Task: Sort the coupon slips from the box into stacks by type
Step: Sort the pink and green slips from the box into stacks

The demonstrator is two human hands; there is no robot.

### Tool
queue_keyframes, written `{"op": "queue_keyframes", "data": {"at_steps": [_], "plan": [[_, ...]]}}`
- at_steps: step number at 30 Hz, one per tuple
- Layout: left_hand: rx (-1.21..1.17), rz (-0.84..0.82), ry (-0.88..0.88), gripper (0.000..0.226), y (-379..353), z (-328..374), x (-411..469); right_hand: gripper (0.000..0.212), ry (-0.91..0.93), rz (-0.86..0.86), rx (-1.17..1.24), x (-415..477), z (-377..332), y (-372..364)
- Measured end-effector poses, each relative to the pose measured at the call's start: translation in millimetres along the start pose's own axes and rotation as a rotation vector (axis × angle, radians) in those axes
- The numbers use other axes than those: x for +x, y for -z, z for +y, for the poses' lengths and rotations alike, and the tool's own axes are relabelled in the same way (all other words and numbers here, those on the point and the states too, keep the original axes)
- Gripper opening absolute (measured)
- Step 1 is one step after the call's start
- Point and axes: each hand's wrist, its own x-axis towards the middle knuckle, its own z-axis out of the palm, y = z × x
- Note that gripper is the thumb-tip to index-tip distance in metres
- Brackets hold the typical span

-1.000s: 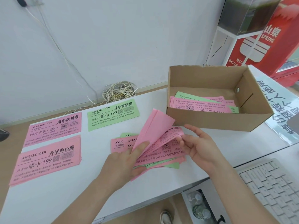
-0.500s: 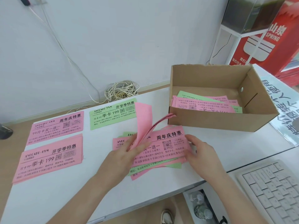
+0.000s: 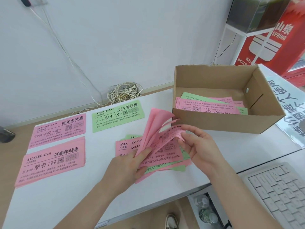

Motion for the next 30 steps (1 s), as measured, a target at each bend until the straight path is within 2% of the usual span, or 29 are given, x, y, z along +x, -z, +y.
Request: {"op": "queue_keyframes", "data": {"at_steps": [3,5,8,10,14,19,25,28,30], "plan": [[-0.060,0.018,0.032,0.053,3,0,0,0.029,-0.033,-0.020,0.153,0,-1,-5],[-0.102,0.030,0.102,0.056,3,-1,-1,0.027,-0.024,-0.009,0.124,-3,-3,-2],[-0.222,-0.013,0.256,0.060,2,-2,0,0.029,0.002,0.085,-0.271,-7,-5,8],[-0.271,0.003,0.298,0.059,0,1,0,0.031,0.014,0.121,-0.480,-9,-1,11],[-0.363,0.011,0.406,0.053,4,3,0,0.024,0.013,0.097,-0.578,-10,8,8],[-0.491,0.016,0.490,0.046,4,-1,-2,0.010,0.014,0.124,-0.589,-6,10,6],[-0.603,0.047,0.529,0.048,1,-5,-5,0.018,0.037,0.093,-0.705,-5,12,7],[-0.631,0.108,0.572,0.052,1,-4,-6,0.013,0.091,0.088,-0.806,-4,14,10],[-0.657,0.166,0.625,0.055,1,-2,-6,0.020,0.136,0.063,-0.921,-3,15,12]]}}
